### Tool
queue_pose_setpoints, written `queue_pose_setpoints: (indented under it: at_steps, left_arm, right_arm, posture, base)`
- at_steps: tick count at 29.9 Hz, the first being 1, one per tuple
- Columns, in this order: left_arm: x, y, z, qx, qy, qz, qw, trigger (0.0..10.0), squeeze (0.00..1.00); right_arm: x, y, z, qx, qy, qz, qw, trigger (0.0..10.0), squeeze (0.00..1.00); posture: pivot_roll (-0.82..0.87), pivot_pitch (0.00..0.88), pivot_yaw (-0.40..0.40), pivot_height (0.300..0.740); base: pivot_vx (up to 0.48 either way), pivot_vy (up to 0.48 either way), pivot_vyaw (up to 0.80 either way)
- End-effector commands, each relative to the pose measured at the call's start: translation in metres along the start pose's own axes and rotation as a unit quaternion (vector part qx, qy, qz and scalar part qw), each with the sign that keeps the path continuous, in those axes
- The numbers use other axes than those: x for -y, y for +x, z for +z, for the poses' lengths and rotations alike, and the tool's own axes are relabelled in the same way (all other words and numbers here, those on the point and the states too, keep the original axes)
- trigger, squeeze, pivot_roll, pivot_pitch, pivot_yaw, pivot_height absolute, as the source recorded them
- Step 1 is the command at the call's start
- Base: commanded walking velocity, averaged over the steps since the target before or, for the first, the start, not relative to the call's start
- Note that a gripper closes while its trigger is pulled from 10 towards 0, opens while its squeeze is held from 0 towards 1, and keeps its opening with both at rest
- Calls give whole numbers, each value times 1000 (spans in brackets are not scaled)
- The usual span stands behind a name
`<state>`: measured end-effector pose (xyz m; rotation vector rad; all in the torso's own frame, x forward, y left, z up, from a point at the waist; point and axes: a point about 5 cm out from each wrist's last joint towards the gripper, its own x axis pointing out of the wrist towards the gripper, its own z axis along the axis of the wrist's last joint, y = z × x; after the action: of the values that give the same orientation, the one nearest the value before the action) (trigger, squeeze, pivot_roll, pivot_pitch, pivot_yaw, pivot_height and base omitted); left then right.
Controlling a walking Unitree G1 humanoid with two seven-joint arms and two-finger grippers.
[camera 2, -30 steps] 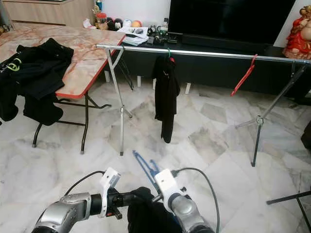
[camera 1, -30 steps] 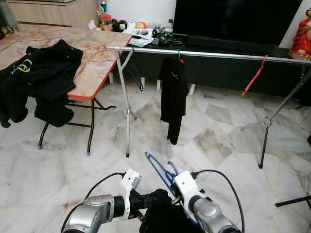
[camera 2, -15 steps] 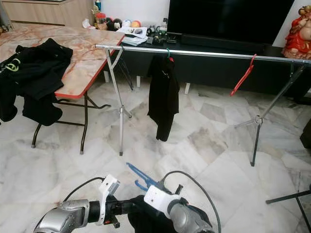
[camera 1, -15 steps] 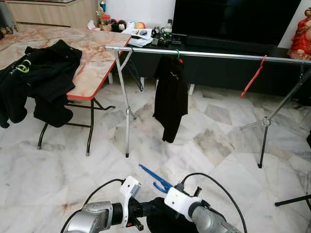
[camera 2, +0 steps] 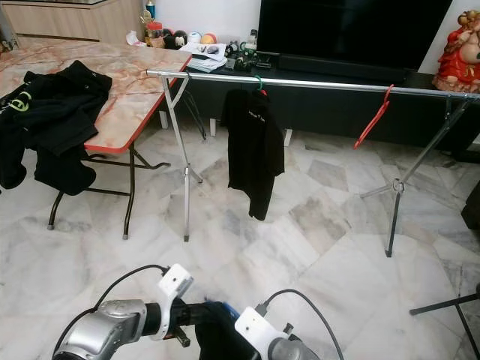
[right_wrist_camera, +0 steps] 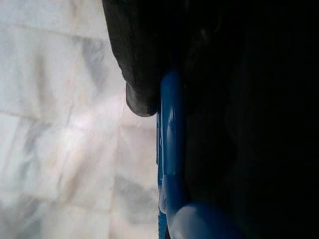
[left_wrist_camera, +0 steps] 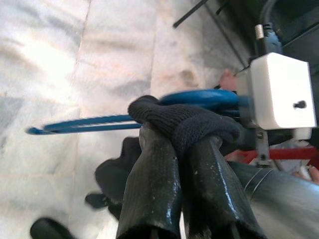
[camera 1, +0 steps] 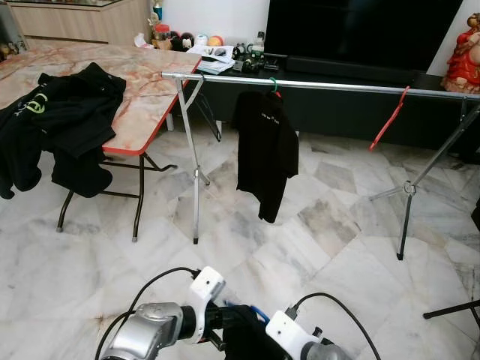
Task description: Hang hanger
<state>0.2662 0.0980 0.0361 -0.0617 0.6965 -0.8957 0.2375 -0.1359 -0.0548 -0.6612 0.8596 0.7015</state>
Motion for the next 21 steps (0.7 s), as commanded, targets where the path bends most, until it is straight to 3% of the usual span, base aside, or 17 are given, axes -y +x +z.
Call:
queue_pose_setpoints:
  at_steps: [1, 4, 8, 13, 14, 16, 18, 21]
  left_arm:
    - [-7, -6, 17, 16, 21, 37, 999, 10000, 0]
    - [-10, -6, 18, 15, 17, 67, 997, 10000, 0]
    - [-29, -3, 13, 7, 22, 147, 989, 10000, 0]
    - [-35, -8, -5, 9, 7, 145, 989, 10000, 0]
    - [-36, -11, -13, 14, -1, 133, 991, 10000, 0]
    - [-34, -14, -15, 29, -11, 114, 993, 10000, 0]
    - [-34, -14, -14, 32, -11, 112, 993, 10000, 0]
    - [-37, -14, -5, 41, -8, 103, 994, 10000, 0]
  right_arm:
    - [2, -5, -26, -46, 22, -8, 999, 10000, 0]
    - [6, -7, -33, -61, 33, -16, 997, 10000, 0]
    - [0, -9, -44, -82, 57, 14, 995, 10000, 0]
    - [-2, -9, -45, -81, 61, 1, 995, 10000, 0]
    - [1, -8, -40, -54, 90, -20, 994, 10000, 0]
    - [17, -7, -17, 39, 206, -72, 975, 10000, 0]
    - [22, -8, -11, 65, 235, -79, 967, 10000, 0]
    - [40, -13, 15, 171, 308, -109, 930, 10000, 0]
  posture:
    - [132, 51, -52, 740]
    - [126, 51, -51, 740]
    - [129, 51, -52, 740]
    - [129, 52, -54, 740]
    - [128, 52, -53, 740]
    - [128, 52, -53, 740]
    - [131, 52, -53, 740]
    - [129, 51, -53, 740]
  base:
    - [0, 0, 0]
    - [0, 0, 0]
    - [0, 0, 0]
    - [0, 0, 0]
    - [0, 0, 0]
    - [0, 0, 0]
    - [0, 0, 0]
    - [0, 0, 0]
